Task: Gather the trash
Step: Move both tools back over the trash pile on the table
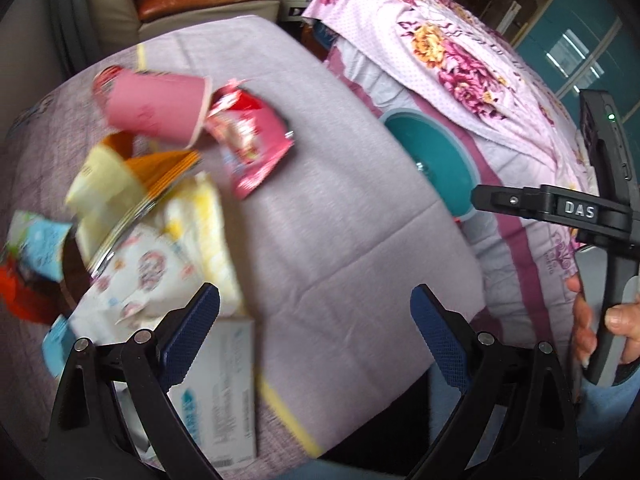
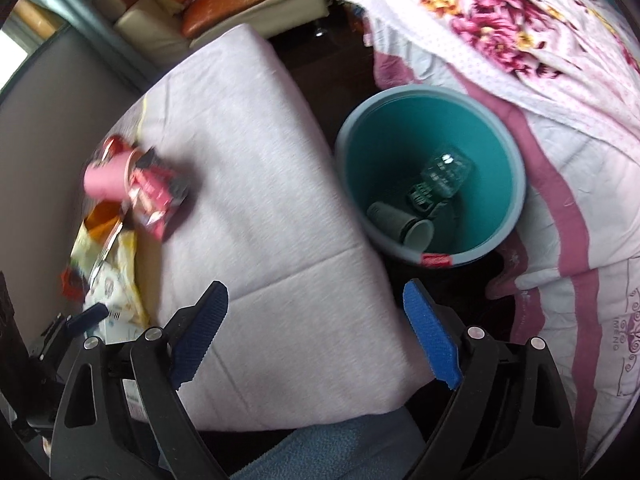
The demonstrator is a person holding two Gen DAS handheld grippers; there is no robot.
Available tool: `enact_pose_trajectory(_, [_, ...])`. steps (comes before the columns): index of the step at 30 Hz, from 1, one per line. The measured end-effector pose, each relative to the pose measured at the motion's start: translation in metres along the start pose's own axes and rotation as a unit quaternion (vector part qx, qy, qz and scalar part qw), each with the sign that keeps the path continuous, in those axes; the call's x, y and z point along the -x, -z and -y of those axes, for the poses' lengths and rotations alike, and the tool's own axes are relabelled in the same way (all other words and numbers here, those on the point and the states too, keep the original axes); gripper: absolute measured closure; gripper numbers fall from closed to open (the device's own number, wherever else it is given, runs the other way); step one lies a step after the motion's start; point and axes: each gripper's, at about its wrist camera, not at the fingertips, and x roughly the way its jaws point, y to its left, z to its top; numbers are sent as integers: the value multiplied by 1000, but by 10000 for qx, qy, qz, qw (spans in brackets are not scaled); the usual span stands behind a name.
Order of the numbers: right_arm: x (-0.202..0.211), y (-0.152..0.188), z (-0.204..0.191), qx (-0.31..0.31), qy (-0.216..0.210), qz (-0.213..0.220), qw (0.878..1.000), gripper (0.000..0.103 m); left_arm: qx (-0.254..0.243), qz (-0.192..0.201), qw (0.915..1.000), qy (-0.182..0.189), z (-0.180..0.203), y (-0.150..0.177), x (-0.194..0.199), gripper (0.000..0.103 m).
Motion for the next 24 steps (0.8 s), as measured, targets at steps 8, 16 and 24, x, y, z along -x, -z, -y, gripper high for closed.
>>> enact_pose_trajectory(8, [-4, 26, -45, 475, -252, -125, 9985, 18, 296, -28, 9985, -453, -35, 37, 12, 7])
enact_pose_trajectory(16, [-9, 42, -67, 649, -448, -260, 9965, 18, 229, -214, 9955, -897, -41, 66, 5, 7])
enact_pose_trajectory(24, [-22, 49, -72, 665, -546, -496, 9951, 18, -33, -435, 9871, -1541, -33, 82, -22, 7])
